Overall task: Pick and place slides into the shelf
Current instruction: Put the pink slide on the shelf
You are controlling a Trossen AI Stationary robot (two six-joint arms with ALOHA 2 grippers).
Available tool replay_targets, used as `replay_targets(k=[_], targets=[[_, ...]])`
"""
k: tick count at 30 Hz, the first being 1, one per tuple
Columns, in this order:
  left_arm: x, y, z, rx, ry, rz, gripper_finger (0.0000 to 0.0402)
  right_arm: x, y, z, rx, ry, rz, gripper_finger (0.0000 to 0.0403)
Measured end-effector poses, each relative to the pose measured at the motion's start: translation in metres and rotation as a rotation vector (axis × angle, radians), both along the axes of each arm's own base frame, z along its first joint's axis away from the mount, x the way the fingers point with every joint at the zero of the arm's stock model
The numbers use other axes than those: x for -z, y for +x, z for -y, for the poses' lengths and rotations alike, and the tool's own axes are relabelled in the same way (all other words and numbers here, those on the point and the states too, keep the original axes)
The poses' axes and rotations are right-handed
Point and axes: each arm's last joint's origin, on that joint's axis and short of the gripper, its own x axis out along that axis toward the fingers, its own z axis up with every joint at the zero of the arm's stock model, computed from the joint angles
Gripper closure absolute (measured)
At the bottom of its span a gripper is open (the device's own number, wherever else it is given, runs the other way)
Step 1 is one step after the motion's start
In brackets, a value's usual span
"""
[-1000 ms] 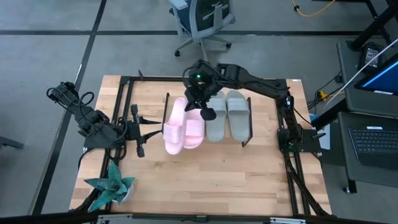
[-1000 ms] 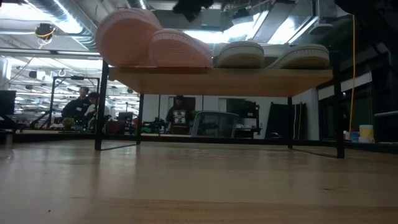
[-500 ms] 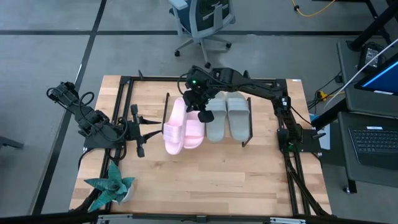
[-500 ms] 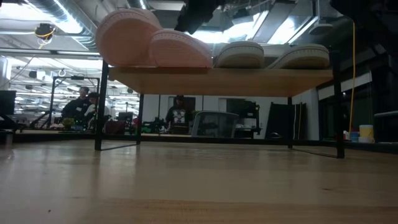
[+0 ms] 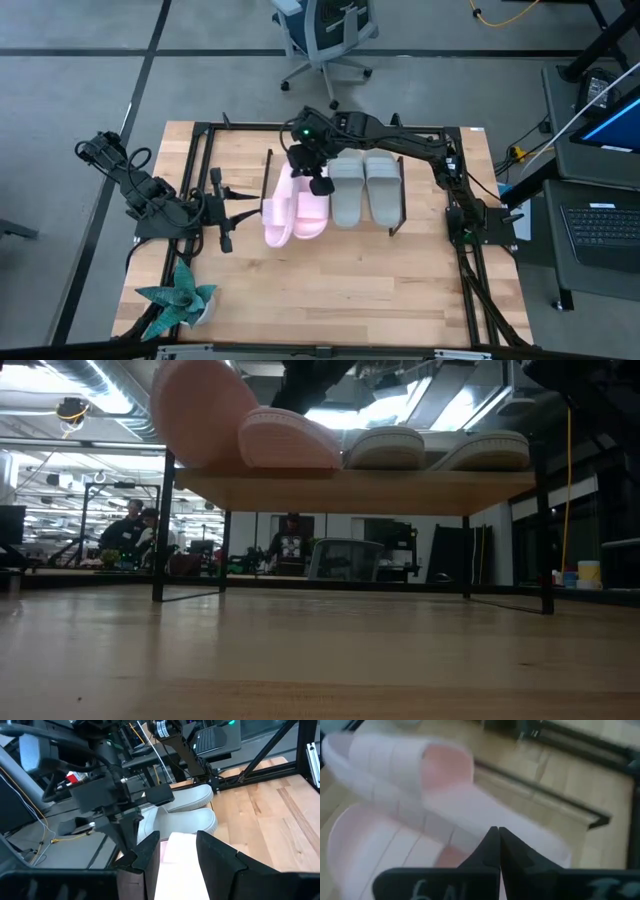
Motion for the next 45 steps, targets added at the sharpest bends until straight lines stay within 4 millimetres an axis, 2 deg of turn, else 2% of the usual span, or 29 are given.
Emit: replay_targets(k=[24,30,37,45], targets=[[0.000,0.000,0.000,0.000,0.001,-0.002,0.0282,0.000,0.002,0.001,0.000,-0.001,0.016,0.0402],[0.000,0.000,0.000,0.000,0.002,-0.002,0.0282,-0.011,-0.007,0.001,0.005,-0.001,0.006,0.0402],[0.000,0.000,0.000,0.000,0.011,-0.007,0.0282,-0.037,-0.023,-0.002,0.015,-0.015,0.064,0.0402],[0.001,0.003,-0.004,0.011,0.015,-0.022,0.0282,-0.047,-0.029,-0.002,0.041,-0.008,0.088,0.0402]])
